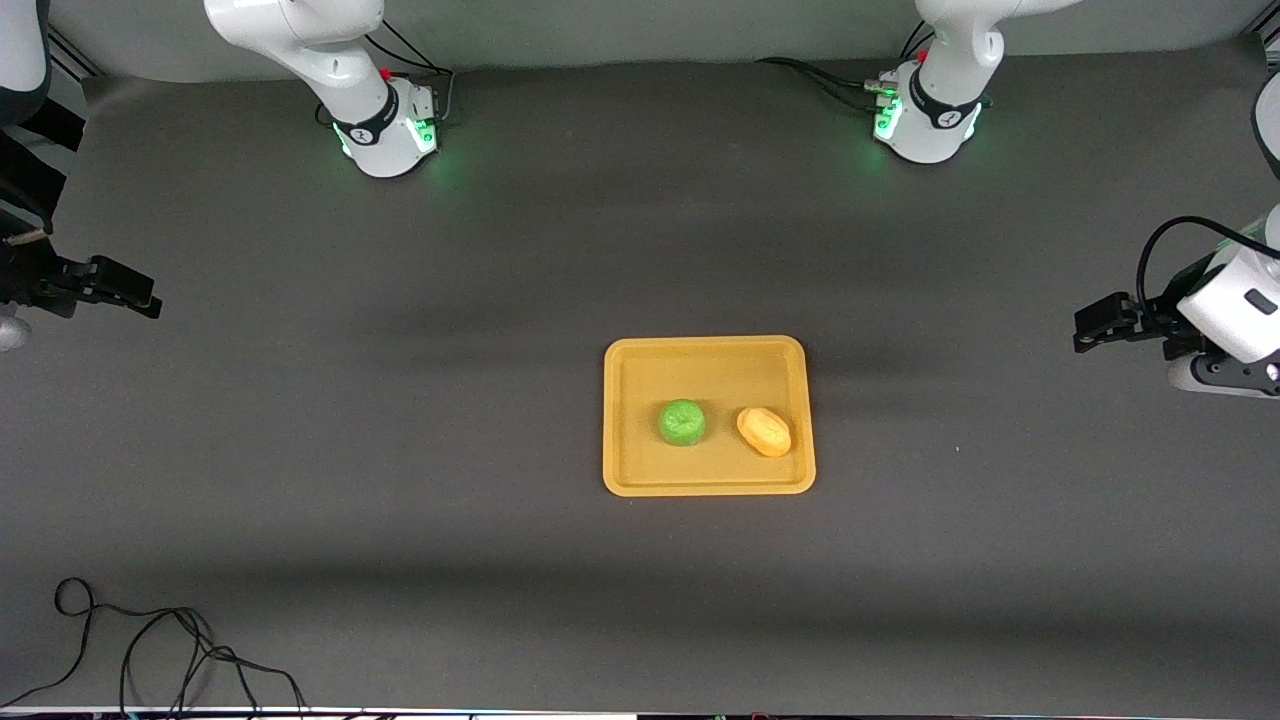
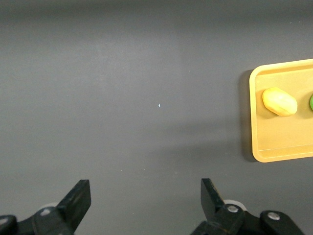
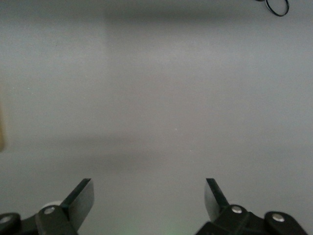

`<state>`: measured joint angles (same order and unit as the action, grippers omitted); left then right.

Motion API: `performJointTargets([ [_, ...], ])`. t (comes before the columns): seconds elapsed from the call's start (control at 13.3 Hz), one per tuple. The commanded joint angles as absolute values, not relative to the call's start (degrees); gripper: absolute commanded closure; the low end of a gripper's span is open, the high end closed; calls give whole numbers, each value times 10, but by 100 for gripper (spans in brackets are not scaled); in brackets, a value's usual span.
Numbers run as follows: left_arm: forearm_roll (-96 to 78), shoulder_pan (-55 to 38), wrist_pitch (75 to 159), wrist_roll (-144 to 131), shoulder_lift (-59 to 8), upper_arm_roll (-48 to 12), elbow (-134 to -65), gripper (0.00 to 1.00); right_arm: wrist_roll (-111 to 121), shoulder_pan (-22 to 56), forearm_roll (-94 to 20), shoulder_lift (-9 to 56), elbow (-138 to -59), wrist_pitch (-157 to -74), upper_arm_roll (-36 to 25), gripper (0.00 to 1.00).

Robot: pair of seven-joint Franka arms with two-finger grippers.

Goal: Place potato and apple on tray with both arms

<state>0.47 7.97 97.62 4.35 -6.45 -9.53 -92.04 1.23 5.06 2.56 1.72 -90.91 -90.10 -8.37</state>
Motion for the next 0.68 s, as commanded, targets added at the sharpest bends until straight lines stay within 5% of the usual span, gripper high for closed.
performJointTargets([
  [0.0,10,80,978,43,-57,-95,-924,0,19,46,18,18,-911,-908,-76,0],
  [0.6,10,82,983,66,-54,-92,-925,0,24,44,-21,18,-911,-903,-82,0],
])
